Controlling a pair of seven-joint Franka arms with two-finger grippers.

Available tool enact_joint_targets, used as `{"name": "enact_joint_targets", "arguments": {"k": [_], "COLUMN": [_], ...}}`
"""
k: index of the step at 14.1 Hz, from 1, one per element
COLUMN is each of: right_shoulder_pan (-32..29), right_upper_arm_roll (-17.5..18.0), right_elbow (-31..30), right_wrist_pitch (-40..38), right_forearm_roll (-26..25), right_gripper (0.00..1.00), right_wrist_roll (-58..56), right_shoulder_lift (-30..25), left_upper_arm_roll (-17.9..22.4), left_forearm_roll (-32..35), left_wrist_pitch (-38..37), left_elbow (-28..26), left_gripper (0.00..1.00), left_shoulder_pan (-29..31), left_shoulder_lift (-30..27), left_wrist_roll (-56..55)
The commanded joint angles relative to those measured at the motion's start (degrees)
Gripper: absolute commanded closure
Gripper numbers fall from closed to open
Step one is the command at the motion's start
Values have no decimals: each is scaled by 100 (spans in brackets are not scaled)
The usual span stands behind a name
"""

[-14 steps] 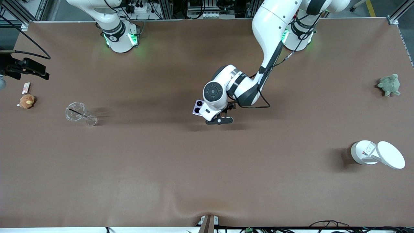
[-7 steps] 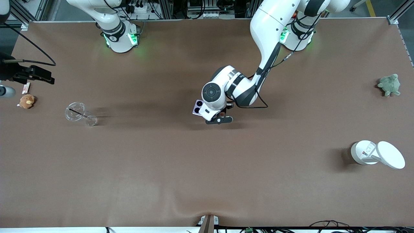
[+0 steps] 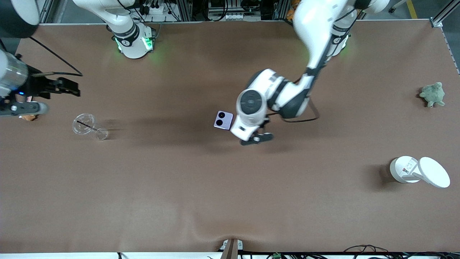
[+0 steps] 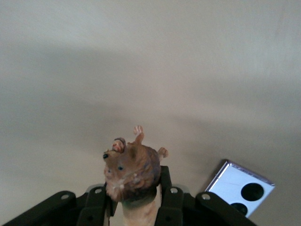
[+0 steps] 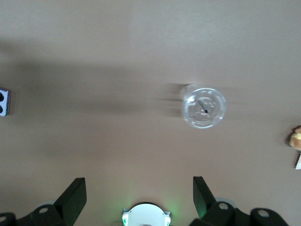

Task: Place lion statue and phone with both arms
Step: 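Carry the lion toward the lamp while the right gripper grasps the phone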

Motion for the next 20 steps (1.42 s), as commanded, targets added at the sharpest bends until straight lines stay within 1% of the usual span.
{"name": "enact_joint_targets", "arguments": {"k": [1,3,7,10,13,15,17,20], "right_shoulder_pan": [287,595,1333,1799,2291,2555,2810,3179], "right_upper_arm_roll": [-21,-21,-21,-21,-21,-21,-21,-21], "right_elbow": [57,48,31,-4,-83,-319,-618,-672], "right_wrist_pitch": [44,280,878,1501,2081,2564,3222,3830], "right_forearm_roll": [270,455,499,754,754,754,754,755], "right_gripper": [0,0,0,0,0,0,0,0], "right_wrist_roll": [297,901,2291,2924,3557,3831,4076,4437], "right_shoulder_lift": [305,507,1008,1333,1667,1791,1958,2414], "left_upper_arm_roll": [-37,-37,-46,-46,-46,-46,-46,-46], "left_forearm_roll": [25,69,613,640,684,702,955,1343], "left_wrist_pitch": [-269,-269,-269,-269,-383,-384,-384,-384], "left_elbow": [-45,60,70,52,-1,-1,0,-27], "left_gripper": [100,100,100,100,100,100,100,100], "left_shoulder_pan": [706,1146,1972,2570,3237,3616,3784,4003], "left_shoulder_lift": [-537,-547,-547,-512,-442,-363,-231,-38], "left_wrist_roll": [42,112,611,1340,2473,3098,3460,3925]}}
